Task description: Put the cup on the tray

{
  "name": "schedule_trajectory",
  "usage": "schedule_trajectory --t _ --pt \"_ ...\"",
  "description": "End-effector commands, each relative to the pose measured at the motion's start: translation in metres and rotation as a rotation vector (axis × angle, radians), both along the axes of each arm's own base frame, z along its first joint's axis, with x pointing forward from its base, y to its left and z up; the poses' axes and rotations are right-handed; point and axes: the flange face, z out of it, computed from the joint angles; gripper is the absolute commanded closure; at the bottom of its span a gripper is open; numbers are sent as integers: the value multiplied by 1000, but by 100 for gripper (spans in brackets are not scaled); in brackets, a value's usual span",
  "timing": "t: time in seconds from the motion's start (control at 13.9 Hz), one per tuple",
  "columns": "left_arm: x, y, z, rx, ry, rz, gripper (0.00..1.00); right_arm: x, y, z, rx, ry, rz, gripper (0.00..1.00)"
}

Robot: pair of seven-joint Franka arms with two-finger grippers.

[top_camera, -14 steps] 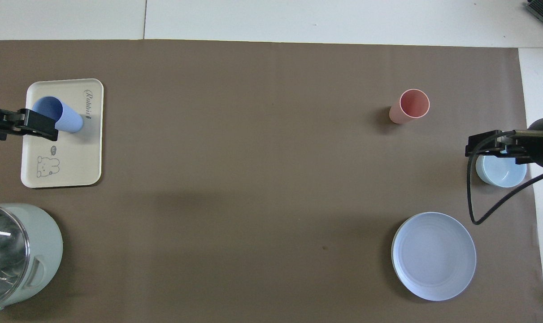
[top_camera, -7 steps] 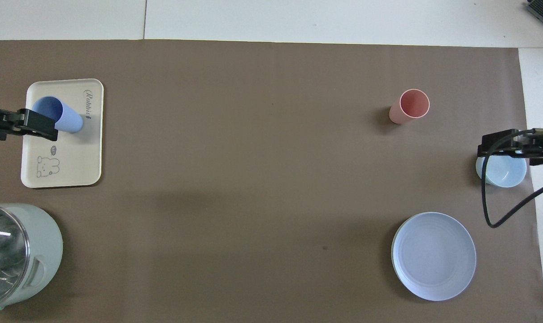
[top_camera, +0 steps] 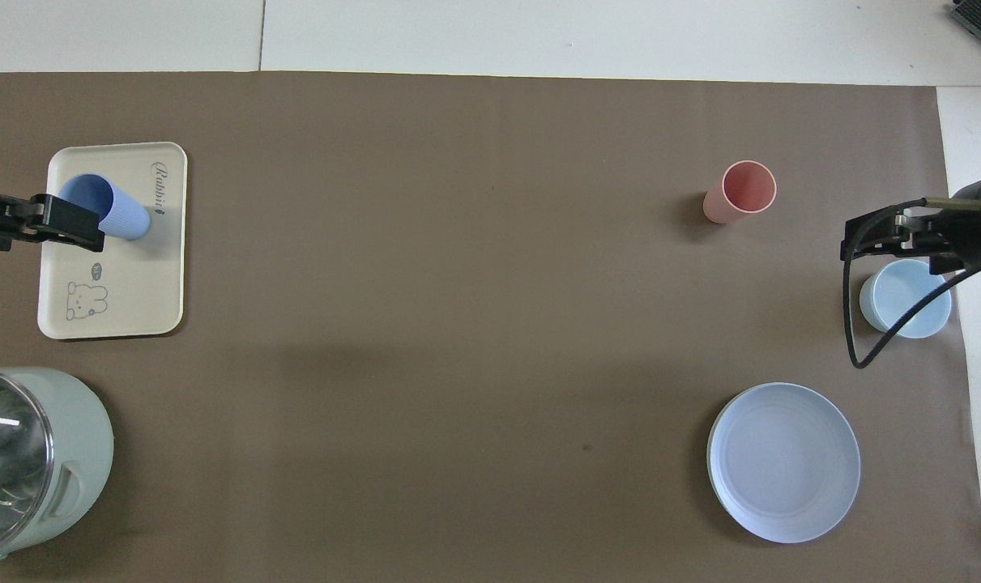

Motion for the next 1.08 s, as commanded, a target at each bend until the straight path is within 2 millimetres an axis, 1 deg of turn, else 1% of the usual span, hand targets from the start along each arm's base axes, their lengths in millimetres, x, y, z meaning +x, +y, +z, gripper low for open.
schedule_trajectory --t 0.0,0.07,0.14,0.22,0.29,0.43,0.65,1.01 --pt "-8 0 2 -9 -17 -4 0 -3 0 6 -1 5 23 0" --pt "-8 0 2 -9 -17 -4 0 -2 0 8 -3 3 26 0" --pt "-8 0 2 -9 -17 -4 0 -3 0 16 -3 2 27 0" --pt "-8 0 1 -9 -15 -4 0 -5 -4 29 -3 17 28 0" --pt "-8 0 1 -9 -15 -4 0 -5 -6 30 -2 31 37 0" --pt "-8 0 1 -9 -15 -4 0 -5 -7 25 -4 39 68 0" --pt "-8 0 2 -9 -17 -6 0 -2 -5 22 -7 16 70 0" --pt "-9 -2 1 -9 -15 -10 0 -4 -3 21 -5 20 61 0"
